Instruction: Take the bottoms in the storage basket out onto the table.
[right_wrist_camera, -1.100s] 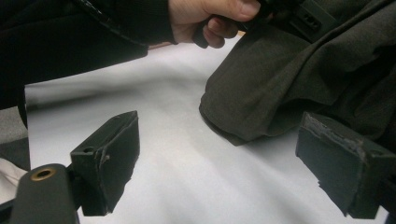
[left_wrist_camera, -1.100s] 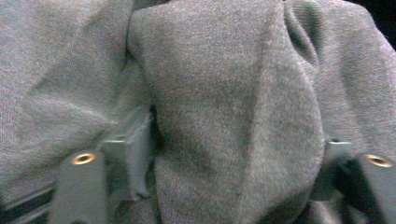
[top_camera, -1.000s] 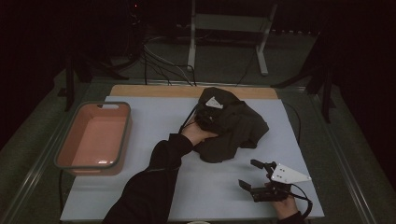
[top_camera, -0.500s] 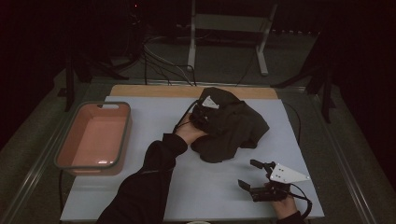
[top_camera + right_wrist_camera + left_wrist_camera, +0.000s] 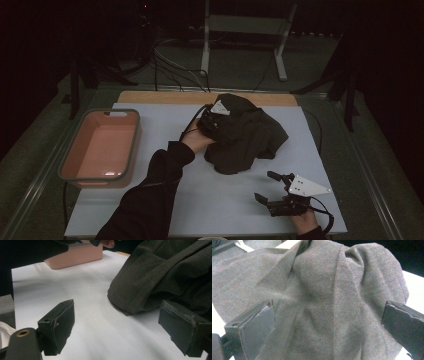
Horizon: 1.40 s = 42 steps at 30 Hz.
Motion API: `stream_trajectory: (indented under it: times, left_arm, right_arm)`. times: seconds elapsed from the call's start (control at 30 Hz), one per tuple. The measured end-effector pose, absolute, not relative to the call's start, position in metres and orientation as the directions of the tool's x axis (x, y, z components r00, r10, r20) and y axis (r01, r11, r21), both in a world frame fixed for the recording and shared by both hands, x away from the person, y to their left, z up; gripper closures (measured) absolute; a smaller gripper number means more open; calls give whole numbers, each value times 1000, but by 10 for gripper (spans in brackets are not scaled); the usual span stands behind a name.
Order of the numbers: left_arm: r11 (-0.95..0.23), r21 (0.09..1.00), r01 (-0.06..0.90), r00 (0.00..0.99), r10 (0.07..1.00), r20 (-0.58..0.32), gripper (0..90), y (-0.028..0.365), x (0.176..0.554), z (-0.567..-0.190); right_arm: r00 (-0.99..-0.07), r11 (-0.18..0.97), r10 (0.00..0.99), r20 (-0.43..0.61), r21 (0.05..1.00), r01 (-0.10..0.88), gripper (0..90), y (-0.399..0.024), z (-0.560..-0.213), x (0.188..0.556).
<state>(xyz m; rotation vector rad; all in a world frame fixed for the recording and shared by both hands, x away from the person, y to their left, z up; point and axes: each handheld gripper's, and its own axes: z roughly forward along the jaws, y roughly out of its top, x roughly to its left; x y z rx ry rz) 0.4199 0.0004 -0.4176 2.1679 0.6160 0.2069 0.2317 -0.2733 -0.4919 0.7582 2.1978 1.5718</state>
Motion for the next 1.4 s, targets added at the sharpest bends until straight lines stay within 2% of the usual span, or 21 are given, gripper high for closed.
stream_trajectory:
  times: [0.27,0.9,1.4]
  left_arm:
    - [-499,808,313,862,506,-21,3,7,418,-409]
    - [-471,815,338,818,575,-8,3,52,408,-394]
    - [-448,811,377,771,637,-7,3,79,399,-398]
  right_arm:
    - [-801,245,597,38,942,228,138,-275,-492,232]
    - [-804,260,594,26,940,222,138,-272,-492,231]
    - [-806,263,591,25,939,222,138,-270,-491,230]
